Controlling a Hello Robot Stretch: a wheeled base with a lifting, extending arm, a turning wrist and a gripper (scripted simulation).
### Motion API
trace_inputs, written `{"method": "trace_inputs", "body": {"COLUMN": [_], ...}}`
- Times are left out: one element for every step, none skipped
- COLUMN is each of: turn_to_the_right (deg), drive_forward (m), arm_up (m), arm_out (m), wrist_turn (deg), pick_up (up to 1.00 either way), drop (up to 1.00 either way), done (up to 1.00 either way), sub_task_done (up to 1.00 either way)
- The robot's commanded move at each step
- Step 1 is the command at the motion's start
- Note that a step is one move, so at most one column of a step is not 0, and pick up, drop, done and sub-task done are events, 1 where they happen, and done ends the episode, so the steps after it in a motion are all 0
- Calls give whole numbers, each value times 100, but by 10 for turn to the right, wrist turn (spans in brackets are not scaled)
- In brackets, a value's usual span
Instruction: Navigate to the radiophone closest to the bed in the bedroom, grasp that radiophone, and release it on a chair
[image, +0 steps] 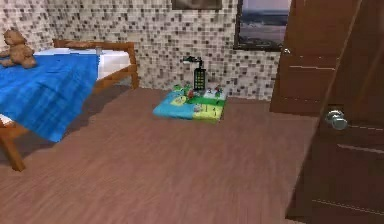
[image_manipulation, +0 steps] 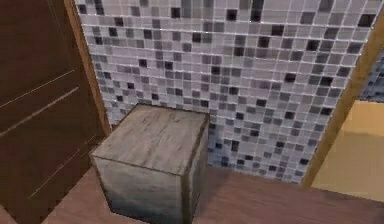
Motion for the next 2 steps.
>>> {"method": "trace_inputs", "body": {"turn_to_the_right": [0, 180], "drive_forward": [95, 0], "arm_up": [0, 0], "arm_out": [0, 0], "wrist_turn": [0, 0], "pick_up": [0, 0], "drop": [0, 0], "done": [0, 0], "sub_task_done": [0, 0]}}
